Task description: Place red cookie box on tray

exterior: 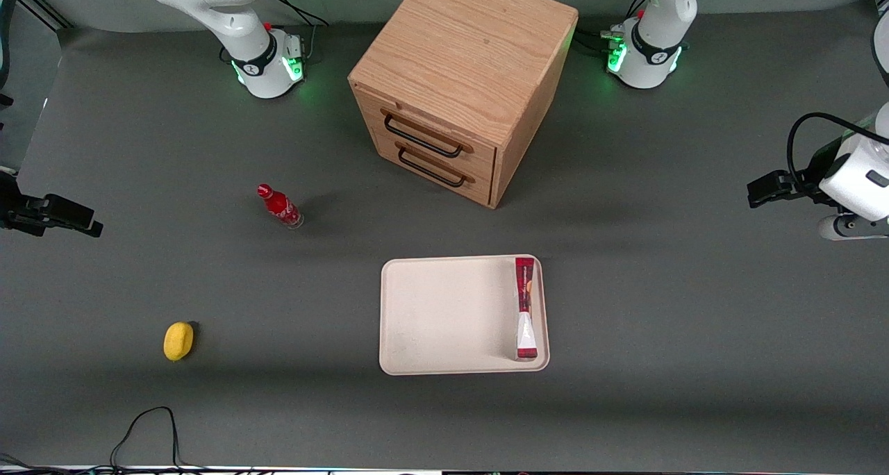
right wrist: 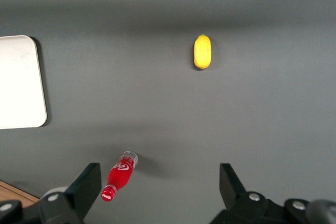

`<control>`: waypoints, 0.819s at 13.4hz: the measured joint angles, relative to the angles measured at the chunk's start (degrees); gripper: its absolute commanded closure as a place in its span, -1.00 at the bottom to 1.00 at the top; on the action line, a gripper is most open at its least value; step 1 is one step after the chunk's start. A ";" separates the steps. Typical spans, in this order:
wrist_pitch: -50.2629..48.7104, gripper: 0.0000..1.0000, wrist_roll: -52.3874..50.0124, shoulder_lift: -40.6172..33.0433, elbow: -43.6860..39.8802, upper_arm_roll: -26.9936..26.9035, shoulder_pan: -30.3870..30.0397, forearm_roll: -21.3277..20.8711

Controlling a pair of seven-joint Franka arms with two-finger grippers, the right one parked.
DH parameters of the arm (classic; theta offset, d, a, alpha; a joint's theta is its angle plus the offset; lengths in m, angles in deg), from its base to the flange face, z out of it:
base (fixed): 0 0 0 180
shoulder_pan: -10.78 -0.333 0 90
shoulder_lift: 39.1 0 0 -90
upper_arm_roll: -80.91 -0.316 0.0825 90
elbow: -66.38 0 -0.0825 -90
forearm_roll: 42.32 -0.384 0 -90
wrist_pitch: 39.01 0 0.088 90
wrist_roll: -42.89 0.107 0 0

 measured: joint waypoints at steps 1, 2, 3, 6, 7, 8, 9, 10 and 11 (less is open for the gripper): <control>0.02 -1.00 0.00 -0.09 0.00 0.07 0.01 0.04; 0.02 -1.00 0.00 -0.16 0.00 0.09 0.01 0.09; 0.03 -1.00 0.00 -0.21 0.00 0.10 0.01 0.12; 0.28 -1.00 0.00 -0.27 0.00 -0.11 0.13 0.42; 0.50 -1.00 0.00 -0.33 0.00 -0.99 0.76 1.01; 0.92 -1.00 0.00 -0.50 0.00 -2.97 2.37 1.80; 1.11 -1.00 0.00 -0.78 0.01 -4.85 3.91 2.35; 1.12 -1.00 0.00 -1.17 0.11 -6.03 4.90 2.55; 1.19 -1.00 0.00 -1.67 0.56 -6.47 5.42 2.62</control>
